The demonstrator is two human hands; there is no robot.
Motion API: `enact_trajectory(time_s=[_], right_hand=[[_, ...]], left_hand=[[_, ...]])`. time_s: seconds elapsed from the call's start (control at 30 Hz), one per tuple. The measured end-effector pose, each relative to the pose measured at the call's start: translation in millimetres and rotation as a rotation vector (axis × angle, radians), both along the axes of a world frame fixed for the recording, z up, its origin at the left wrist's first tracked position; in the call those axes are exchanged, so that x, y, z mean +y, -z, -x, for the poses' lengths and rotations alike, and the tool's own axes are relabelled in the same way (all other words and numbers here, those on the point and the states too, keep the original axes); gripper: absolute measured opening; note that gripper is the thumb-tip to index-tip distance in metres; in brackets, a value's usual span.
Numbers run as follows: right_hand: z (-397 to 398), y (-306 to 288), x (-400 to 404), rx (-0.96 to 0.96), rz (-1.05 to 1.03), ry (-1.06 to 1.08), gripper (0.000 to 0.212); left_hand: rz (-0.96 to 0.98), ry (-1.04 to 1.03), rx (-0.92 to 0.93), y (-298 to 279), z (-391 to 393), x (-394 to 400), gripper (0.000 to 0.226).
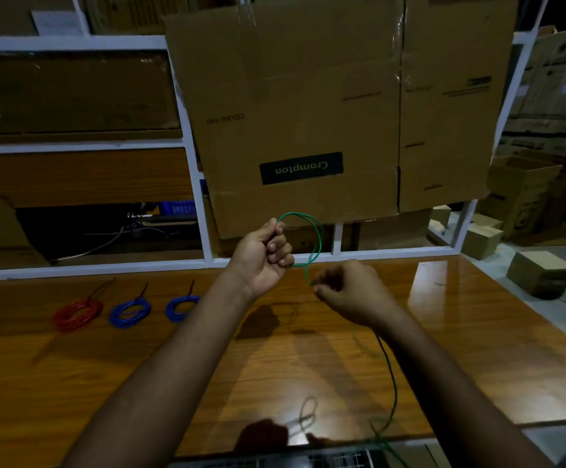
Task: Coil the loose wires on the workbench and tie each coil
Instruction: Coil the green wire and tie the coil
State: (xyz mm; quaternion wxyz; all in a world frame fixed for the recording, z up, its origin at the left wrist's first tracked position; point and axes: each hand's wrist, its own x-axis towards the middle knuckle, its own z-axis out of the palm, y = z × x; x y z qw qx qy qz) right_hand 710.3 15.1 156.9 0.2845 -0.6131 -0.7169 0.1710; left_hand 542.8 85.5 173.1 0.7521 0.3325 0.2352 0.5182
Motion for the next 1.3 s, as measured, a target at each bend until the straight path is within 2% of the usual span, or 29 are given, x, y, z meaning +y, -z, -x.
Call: enact_trajectory(time_s=[0.07,0.13,0.2,0.33,0.47,0.6,0.73,0.83,0.9,1.0,1.07,1.13,1.17,1.23,1.3], right_hand=[[2,-17,-10,-0.192,-0.024,-0.178,0.041],[4,-30,-19,-0.321,-0.147,-0.261,0.053],[4,-41,-22,-0.362,-0.306,-0.289,0.054],[5,-46,-17,-0.290,-0.583,-0.321,0.049],[6,-37,4,-0.246,-0.841,-0.146,0.011],[5,-34,17,-0.251,-0.883,0.140,0.032],[1,-40,26,-0.313,-0.798,0.272,0.047],[-5,-41,33,-0.237,-0.646,0.258,0.052],[-11,-36,35,-0.021,-0.486,0.118,0.057],[-30,-23,33,0.425,-0.133,-0.214,0.067],[-46,-9,29,0.516,0.063,-0.360,0.054],[-56,3,24,0.524,0.222,-0.397,0.027],[-59,7,21,0.522,0.287,-0.391,0.020],[-57,16,19,0.489,0.333,-0.344,0.024],[-47,24,20,0.508,0.243,-0.192,0.020]], left_hand=[[-0.008,-0.023,0.024,1,-1,0,0.035],[-0.013,-0.042,0.043,1,-1,-1,0.034],[-0.009,-0.054,0.071,0,-1,-4,0.032],[-0.003,-0.075,0.055,0,-3,-8,0.026],[-0.083,-0.007,0.096,-2,-5,-12,0.025],[-0.123,0.069,0.161,-5,-6,-20,0.023],[-0.082,0.205,0.202,-8,-2,-23,0.028],[-0.033,0.261,0.171,-13,7,-25,0.032],[-0.010,0.249,0.110,-18,14,-25,0.037],[-0.008,0.172,0.044,-24,23,-23,0.040],[-0.024,0.128,0.022,-27,27,-21,0.041],[-0.030,0.091,0.006,-28,29,-20,0.042],[-0.030,0.076,0.002,-28,29,-20,0.042],[-0.028,0.055,-0.012,-28,27,-19,0.041],[-0.023,0.041,-0.034,-27,25,-18,0.041]])
